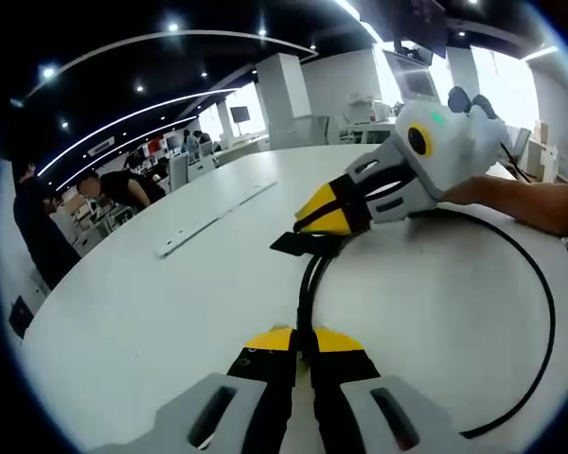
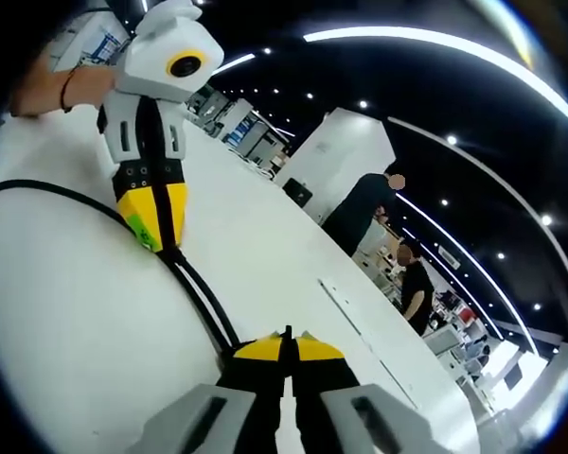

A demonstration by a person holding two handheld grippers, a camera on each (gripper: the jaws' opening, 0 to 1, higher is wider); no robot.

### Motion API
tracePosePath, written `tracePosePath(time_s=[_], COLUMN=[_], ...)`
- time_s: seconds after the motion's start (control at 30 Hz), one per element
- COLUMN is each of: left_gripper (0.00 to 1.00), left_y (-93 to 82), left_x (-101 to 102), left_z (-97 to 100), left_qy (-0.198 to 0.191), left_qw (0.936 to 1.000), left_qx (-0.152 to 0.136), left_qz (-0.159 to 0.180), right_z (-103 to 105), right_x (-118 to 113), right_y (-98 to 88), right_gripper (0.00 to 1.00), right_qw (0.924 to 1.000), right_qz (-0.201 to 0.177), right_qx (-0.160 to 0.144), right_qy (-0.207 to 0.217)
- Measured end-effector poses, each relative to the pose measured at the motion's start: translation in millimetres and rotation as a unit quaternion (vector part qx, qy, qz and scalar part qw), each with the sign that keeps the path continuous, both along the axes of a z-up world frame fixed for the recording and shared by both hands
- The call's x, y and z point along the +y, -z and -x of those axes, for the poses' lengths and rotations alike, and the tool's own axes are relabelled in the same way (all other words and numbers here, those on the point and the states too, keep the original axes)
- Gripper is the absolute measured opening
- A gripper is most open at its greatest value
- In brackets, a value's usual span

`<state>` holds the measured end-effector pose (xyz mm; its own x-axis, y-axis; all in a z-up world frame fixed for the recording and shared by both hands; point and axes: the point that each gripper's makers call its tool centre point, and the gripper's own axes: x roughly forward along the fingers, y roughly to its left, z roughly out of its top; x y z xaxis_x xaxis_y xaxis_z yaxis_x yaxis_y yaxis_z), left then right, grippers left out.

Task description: Find the charging cable on the desk, coil it up and secure with Velcro.

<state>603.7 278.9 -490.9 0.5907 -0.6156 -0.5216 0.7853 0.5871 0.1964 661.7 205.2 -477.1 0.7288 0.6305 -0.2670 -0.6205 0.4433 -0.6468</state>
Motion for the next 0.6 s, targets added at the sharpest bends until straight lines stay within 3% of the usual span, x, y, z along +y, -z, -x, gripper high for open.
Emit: tracePosePath(time_s=[0.6], left_gripper=[0.07], left_y=[0.1], left_x=[-1.2], left_z=[-1.9], left_qy=[0.001], left_qw=[1.0000], left_qx=[-0.007], left_qz=[-0.003], right_z=[-5.2], right_x=[-0.9], right_y=[2.8], right_gripper=[0.04], right_qw=[0.9999], right_qz=[-0.006], right_qx=[0.007], right_qy=[0.007])
